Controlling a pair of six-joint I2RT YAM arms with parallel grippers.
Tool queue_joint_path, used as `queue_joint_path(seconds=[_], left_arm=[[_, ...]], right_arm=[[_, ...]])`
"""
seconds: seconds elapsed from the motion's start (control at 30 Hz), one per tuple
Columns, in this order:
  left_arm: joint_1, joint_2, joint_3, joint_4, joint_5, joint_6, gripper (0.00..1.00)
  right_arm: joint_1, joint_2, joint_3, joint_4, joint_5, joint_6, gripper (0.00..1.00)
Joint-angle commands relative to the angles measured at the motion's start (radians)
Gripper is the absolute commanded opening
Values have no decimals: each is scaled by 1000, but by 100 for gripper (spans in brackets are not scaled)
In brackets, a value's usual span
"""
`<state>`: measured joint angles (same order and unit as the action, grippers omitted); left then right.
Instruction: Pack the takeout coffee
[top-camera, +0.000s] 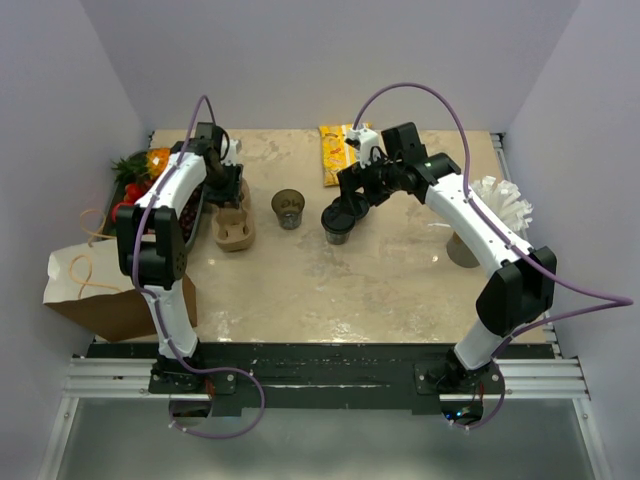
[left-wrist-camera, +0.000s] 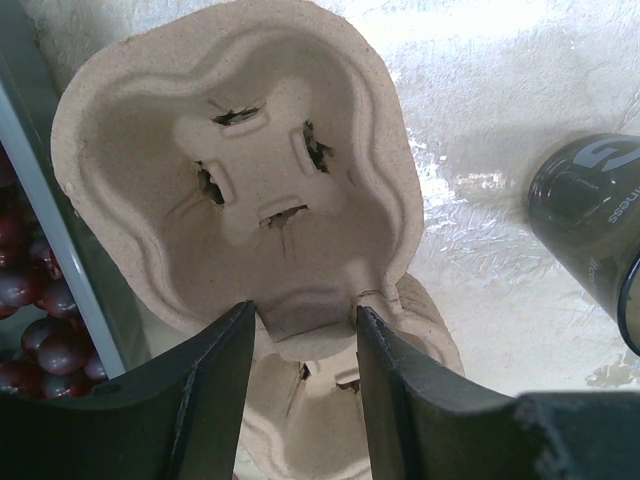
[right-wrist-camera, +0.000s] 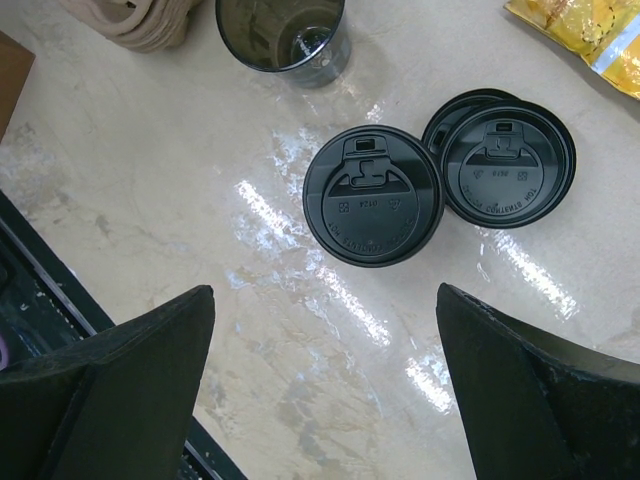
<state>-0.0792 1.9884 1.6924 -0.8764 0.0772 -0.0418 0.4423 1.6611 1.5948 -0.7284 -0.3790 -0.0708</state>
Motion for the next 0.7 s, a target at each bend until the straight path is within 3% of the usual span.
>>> queue_joint_path(seconds=[0.0,0.17,0.33,0.43,0.57,0.67], left_arm=[[6,18,20,5,4,-12,50],[6,16,7,2,6,-12,49],[4,0,19,4,16,-7,42],[4,-37,39,2,32,2,33],[6,-102,65,2,41,11,12],[7,-155,66,2,53,23,11]], right_arm=[[-2,-54,-3,17,22,-6,95],[-2,-57,-6,20,22,-6,96],[-4,-50,2,20,23,-6,96],[-4,-50,5,21,25,-7,96],[-4,-41,7,20,22,-3,96],[-4,-31,19,20,12,3,96]])
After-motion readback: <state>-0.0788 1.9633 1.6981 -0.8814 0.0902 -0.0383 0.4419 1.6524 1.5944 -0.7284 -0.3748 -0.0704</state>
